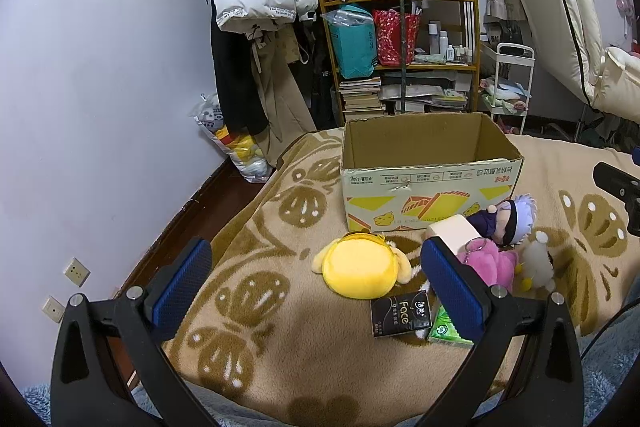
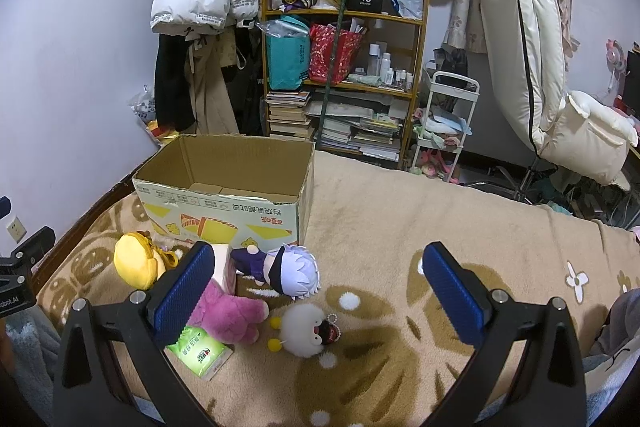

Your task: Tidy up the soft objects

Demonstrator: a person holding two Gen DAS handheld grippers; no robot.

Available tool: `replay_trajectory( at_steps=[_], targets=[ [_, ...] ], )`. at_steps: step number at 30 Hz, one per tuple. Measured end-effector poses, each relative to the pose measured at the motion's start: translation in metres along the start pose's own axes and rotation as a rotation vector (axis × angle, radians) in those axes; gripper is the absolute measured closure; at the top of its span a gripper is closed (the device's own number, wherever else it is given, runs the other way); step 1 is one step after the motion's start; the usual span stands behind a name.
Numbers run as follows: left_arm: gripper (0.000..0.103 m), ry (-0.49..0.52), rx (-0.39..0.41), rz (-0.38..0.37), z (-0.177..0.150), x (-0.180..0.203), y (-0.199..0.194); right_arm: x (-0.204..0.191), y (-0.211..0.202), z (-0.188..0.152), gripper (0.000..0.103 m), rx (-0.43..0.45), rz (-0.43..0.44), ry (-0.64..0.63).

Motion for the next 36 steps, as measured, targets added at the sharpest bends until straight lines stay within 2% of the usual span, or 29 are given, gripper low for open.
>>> replay_trajectory(
  at_steps=[36],
  targets=[
    [0.001,0.002,-0.003,0.005,-0.0024,0.0025,0.0012,0.004,0.0025,-0.0017,0.0,-0.01,-0.001,0.01]
  ],
)
Point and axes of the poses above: each gripper's, at about its wrist camera, not at the fingertips, and y roughly the way its jaws point, x to its right, z to its top, the point moved 4 cm from there along y, roughly the way its jaws point, and after that the axes turned 8 degrees about y, right-handed, at the moved point
